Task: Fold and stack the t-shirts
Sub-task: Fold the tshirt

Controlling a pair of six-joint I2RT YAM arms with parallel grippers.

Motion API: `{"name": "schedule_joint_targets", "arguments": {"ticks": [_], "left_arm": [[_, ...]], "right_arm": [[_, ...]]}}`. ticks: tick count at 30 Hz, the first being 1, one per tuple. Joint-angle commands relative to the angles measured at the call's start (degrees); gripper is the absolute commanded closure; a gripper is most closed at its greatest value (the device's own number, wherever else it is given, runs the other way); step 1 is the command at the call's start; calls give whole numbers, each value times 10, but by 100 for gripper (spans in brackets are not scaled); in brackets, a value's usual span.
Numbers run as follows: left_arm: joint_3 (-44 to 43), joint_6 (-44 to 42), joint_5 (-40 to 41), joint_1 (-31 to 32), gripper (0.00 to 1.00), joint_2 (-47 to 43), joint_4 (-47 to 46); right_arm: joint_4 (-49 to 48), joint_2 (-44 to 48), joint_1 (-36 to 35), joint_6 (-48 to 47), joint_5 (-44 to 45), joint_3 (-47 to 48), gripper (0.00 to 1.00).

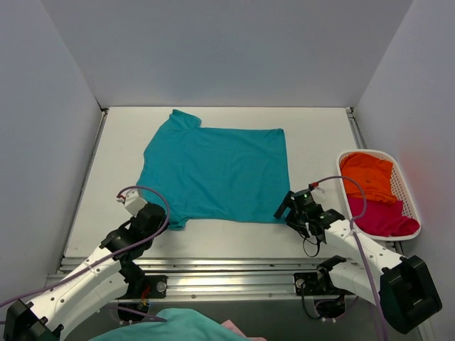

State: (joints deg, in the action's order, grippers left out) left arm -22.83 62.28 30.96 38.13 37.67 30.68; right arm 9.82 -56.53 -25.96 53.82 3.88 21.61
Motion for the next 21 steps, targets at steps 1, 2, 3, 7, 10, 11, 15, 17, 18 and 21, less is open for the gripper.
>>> {"name": "schedule_joint_targets", "arguments": {"ticks": [1,2,3,7,10,11,15,17,18,21], "left_arm": [[4,-7,-9,-2,98,9,-42],[5,-6,-10,-2,98,13,-43],[6,-6,-11,-2,98,14,-44],[3,-6,-7,-3,98,11,-40],[2,-6,-4,-2,98,0,-33],[2,-5,-2,-2,98,-1,-31],[-12,-8,-1,-2,98,-10,-12],[-42,-13,-4,-2,98,-18,18],[-55,-15,-5,-2,98,-20,31],[-99,-25,-8,-2,98,-27,74]], "right_arm": [[-23,-31,-3,6,14,-2,14],[-29,-44,-3,4,15,0,17],[-33,-51,-2,0,17,4,20],[-38,-69,-1,-8,16,19,51],[-27,-68,-1,-14,17,29,86],[-22,-62,-1,-14,21,32,100],[20,-29,0,-18,36,53,100],[43,-8,-1,-26,46,69,100],[70,-3,-1,-29,58,79,100],[104,13,-1,-46,70,113,100]]}}
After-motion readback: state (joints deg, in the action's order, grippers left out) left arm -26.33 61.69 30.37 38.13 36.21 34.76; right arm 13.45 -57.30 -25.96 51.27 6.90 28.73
